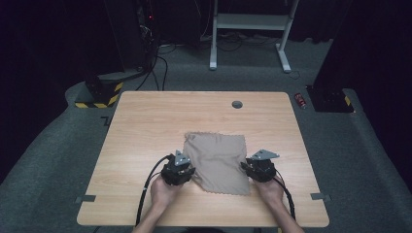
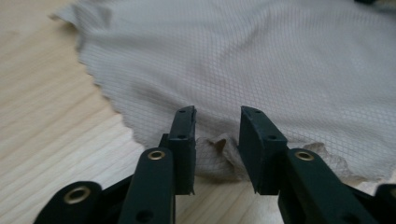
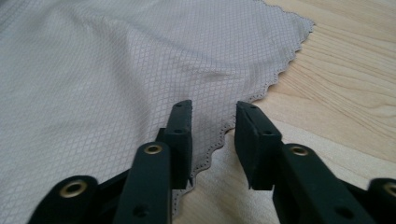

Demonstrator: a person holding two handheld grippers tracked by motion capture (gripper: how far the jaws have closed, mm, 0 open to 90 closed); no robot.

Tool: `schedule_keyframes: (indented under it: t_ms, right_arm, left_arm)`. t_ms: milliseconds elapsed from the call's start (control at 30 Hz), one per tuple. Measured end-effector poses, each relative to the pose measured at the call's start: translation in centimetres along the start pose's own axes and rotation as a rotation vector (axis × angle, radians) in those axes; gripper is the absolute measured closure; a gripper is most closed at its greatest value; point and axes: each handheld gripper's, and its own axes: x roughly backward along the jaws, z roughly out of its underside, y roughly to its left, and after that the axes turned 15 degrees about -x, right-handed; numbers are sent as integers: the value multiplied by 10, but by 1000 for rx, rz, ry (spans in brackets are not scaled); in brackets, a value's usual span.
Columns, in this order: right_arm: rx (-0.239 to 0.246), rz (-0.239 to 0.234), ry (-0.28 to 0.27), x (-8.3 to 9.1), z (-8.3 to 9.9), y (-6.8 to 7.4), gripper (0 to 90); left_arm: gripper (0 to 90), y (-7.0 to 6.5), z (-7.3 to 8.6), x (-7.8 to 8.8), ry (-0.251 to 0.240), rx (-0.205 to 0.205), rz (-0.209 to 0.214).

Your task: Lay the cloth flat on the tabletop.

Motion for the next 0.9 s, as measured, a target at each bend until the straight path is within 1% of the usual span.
schedule_keyframes:
  t_ms: [33, 67, 100, 133, 200, 267, 300, 400, 533, 600, 667, 733, 767, 800, 833, 900]
  right_arm:
    - [2, 5, -1, 2, 0, 1, 694]
    - [-3, -15, -15, 6, 0, 2, 698]
    - [-12, -42, -31, 12, -1, 5, 701]
    - [-1, -53, -31, 17, -2, 8, 702]
    - [18, -64, -24, 22, -1, 11, 711]
    - [42, -75, -10, 26, 4, 16, 720]
    - [50, -76, -7, 26, 6, 17, 722]
    - [61, -79, 5, 28, 14, 20, 727]
    - [58, -78, 5, 31, 19, 21, 737]
    - [50, -84, 1, 33, 22, 21, 743]
    - [54, -85, 4, 33, 26, 22, 743]
    - [56, -87, 10, 33, 30, 24, 741]
    - [59, -88, 14, 33, 31, 24, 741]
    - [60, -90, 18, 33, 33, 25, 740]
    - [62, -93, 23, 33, 34, 25, 737]
    - [68, -95, 27, 33, 35, 27, 727]
  left_arm:
    - [657, 0, 3, 7, -16, -6, -20]
    - [657, -1, 7, 15, -30, -7, -35]
    - [658, -2, 10, 22, -34, -4, -40]
    - [658, -2, 13, 26, -33, -6, -41]
    - [660, -4, 18, 32, -32, -2, -39]
    - [670, -7, 23, 34, -29, 1, -32]
    - [672, -8, 26, 33, -27, 0, -34]
    - [672, -10, 27, 24, -28, 12, -7]
    - [672, -13, 18, 13, -31, -7, 11]
    - [673, -12, 15, 5, -26, 4, 19]
    - [746, -10, 13, -2, -14, 1, 45]
    - [863, -11, 11, -4, -11, -14, 50]
    - [892, -11, 11, -4, -9, -20, 50]
    - [898, -11, 10, -3, -7, -24, 54]
    - [899, -11, 10, -3, -10, -20, 58]
    - [900, -11, 10, 1, -15, -21, 56]
